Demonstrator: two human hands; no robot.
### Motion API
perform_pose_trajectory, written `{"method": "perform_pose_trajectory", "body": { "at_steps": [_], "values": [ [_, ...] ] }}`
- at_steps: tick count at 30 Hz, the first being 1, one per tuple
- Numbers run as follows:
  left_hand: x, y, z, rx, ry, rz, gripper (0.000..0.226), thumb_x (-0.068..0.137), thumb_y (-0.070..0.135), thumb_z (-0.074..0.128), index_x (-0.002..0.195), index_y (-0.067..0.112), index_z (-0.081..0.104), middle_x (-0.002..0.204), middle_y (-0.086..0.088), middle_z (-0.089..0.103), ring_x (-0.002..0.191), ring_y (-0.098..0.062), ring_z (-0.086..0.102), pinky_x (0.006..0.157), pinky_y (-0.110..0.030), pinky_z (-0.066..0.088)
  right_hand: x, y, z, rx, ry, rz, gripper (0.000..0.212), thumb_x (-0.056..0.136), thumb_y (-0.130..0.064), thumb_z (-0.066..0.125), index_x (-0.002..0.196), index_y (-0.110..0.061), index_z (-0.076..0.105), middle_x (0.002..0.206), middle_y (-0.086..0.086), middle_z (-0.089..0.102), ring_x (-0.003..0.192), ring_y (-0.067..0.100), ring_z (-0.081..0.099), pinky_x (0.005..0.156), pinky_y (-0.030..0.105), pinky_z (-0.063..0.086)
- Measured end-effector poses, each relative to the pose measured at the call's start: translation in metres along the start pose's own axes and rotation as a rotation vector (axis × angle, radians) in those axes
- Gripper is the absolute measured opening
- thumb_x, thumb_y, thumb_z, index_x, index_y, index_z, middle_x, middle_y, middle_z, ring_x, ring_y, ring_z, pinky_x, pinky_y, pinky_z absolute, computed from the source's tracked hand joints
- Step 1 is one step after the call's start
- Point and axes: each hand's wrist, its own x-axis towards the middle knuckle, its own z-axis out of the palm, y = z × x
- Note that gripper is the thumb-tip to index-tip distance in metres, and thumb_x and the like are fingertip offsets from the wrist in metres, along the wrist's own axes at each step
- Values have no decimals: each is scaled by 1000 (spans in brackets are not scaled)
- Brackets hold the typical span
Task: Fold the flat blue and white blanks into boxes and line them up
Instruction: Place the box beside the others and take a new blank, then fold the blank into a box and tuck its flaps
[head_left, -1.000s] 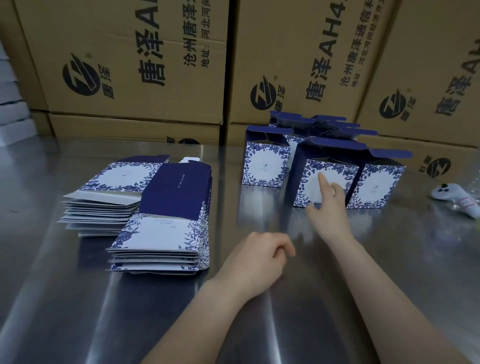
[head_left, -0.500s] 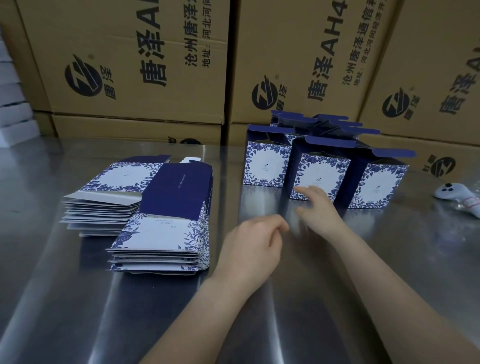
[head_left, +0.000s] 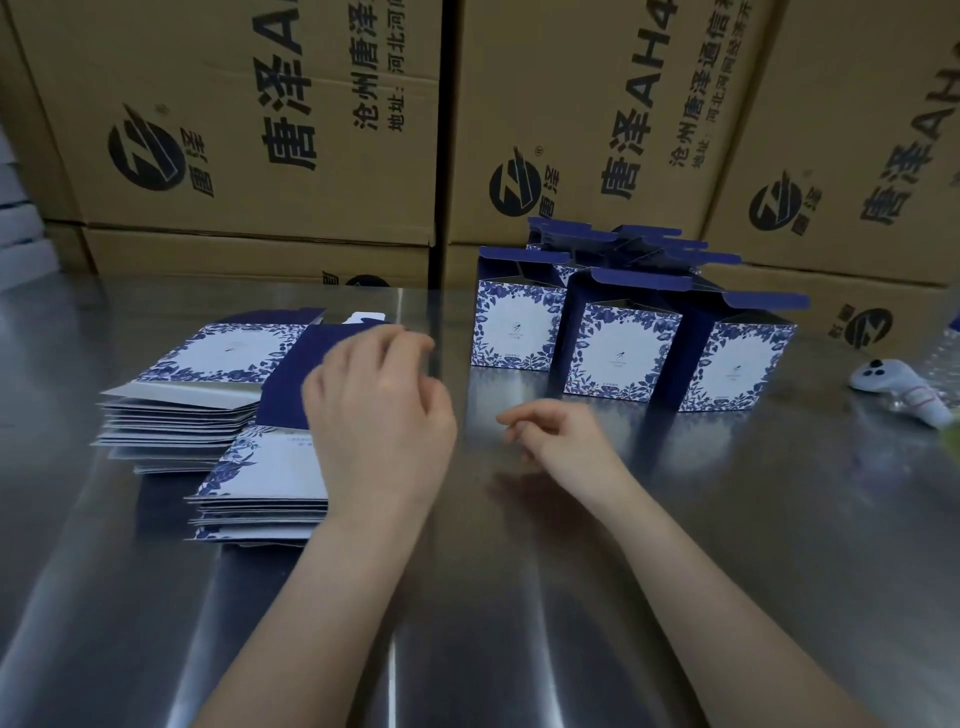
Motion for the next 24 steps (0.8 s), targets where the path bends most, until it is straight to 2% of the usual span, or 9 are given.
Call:
{"method": "perform_pose_trajectory", "body": {
  "at_steps": [4,9,12,14,16,18,20,22,24],
  "values": [
    [5,-10,-1,151,-103,-142,36,82,8,61,118,9,66,133,-13,59,131,-34,46,105,-49,31,-1,5,-5,-1,15,11,33,92,3,48,85,-22,68,72,0,67,47,3,43,50,17,38],
    [11,-26,-2,349,-376,-302,54,88,28,58,139,14,48,151,-14,41,145,-34,26,115,-55,19,-2,12,-8,-55,-8,58,30,89,7,45,94,-10,70,71,2,66,42,8,44,47,16,40],
    [11,-30,-3,414,-546,-389,56,91,38,54,142,17,44,146,-12,47,140,-35,34,116,-57,17,-1,13,-8,-64,-15,66,31,89,7,45,91,-13,69,72,3,67,43,8,45,50,19,43],
    [9,-30,-3,457,-616,-392,45,92,37,53,133,19,50,134,-10,55,134,-35,41,115,-56,19,-1,13,-8,-86,-25,53,32,88,6,46,87,-17,69,73,3,68,45,9,47,53,20,44],
    [8,-28,-3,488,-650,-374,38,93,32,53,129,20,53,130,-9,56,132,-35,42,116,-55,19,-1,12,-8,-100,-37,37,33,89,5,47,84,-21,68,73,2,68,47,10,49,56,21,45],
    [7,-26,-4,484,-653,-357,37,93,27,55,129,21,54,128,-9,57,128,-35,45,112,-48,28,-1,12,-8,-104,-40,35,34,89,4,48,83,-22,67,72,1,68,48,9,50,55,20,46],
    [6,-23,-6,444,-649,-350,35,93,23,55,128,20,54,124,-8,57,122,-34,48,94,-39,38,-1,12,-7,-102,-41,41,33,90,4,48,83,-22,67,72,1,68,47,7,51,53,18,46],
    [5,-19,-7,421,-645,-339,32,93,22,54,125,20,55,121,-8,59,116,-33,50,80,-34,37,-1,11,-7,-95,-42,41,34,90,3,49,81,-24,66,72,1,68,50,9,52,53,18,46],
    [4,-14,-9,409,-638,-321,30,94,23,52,123,19,55,118,-8,60,112,-33,51,76,-34,35,-1,10,-6,-82,-45,35,33,90,3,49,81,-24,66,72,1,68,52,11,52,52,17,45]
  ]
}}
